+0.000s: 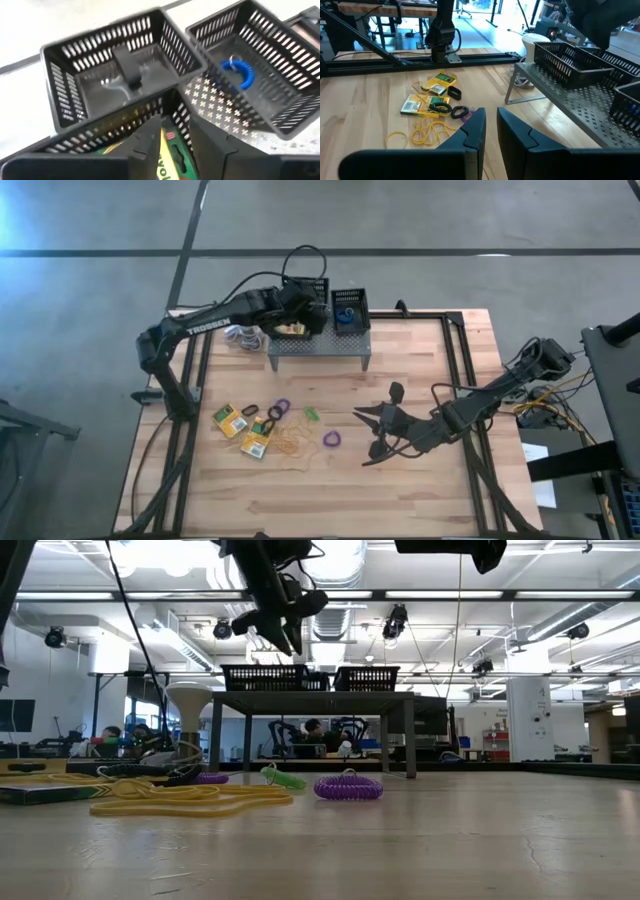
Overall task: Pick & Place Office Desk Supplies
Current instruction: Put the right box of crayons into the bottom left black bin on the shelf, then adjust the black bins
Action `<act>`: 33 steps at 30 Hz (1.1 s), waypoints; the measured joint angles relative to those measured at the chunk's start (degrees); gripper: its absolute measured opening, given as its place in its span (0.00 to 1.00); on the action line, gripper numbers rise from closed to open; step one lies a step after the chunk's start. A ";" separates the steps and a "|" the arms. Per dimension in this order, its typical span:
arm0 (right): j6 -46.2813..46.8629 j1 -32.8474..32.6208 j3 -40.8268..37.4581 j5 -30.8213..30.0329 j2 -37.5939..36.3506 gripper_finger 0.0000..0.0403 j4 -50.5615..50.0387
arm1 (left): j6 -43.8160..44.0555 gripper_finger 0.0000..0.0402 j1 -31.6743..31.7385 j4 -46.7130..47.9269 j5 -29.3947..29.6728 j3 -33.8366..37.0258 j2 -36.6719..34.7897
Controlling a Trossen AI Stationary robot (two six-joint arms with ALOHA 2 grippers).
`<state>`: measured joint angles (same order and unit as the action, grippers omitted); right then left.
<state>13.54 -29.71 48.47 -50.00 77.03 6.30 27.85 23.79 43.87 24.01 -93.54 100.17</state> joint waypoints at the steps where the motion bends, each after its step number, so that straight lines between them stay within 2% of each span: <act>1: 0.00 0.00 0.00 0.00 0.00 0.11 0.00 | -0.62 0.29 -0.02 -0.56 0.00 0.00 -0.05; 6: 0.00 0.00 0.00 0.02 0.00 0.11 0.01 | -1.74 0.35 -0.06 -1.79 -1.73 -0.79 -0.10; 10: 0.33 0.00 0.00 0.04 0.00 0.11 0.01 | -7.32 0.39 -0.02 0.68 -9.25 -4.29 -1.61; 13: 1.65 0.00 0.00 0.47 0.00 0.11 0.00 | -10.87 0.38 -0.57 7.40 -12.73 -8.15 -3.73; 17: 2.58 -0.02 0.00 0.81 0.00 0.11 0.01 | -12.92 0.33 -1.19 20.46 -8.70 -10.52 -7.06; 21: 2.58 -0.02 -0.07 0.96 0.00 0.11 -0.02 | -12.33 0.24 -0.83 29.98 -5.72 -7.25 -11.68; 24: 2.63 -0.02 -0.12 0.98 -0.02 0.11 0.01 | -10.18 0.15 1.02 32.50 -2.02 -2.95 -14.99; 28: 2.99 -0.02 -0.31 0.98 -0.02 0.11 -0.01 | -9.86 0.02 7.37 30.44 -1.08 3.28 -18.46; 33: 3.02 -0.02 -0.35 0.98 -0.02 0.11 0.00 | -12.38 0.02 17.11 23.11 -2.00 10.03 -18.60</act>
<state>16.56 -29.74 48.12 -49.01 77.01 6.30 15.47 40.89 66.98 22.01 -83.51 81.57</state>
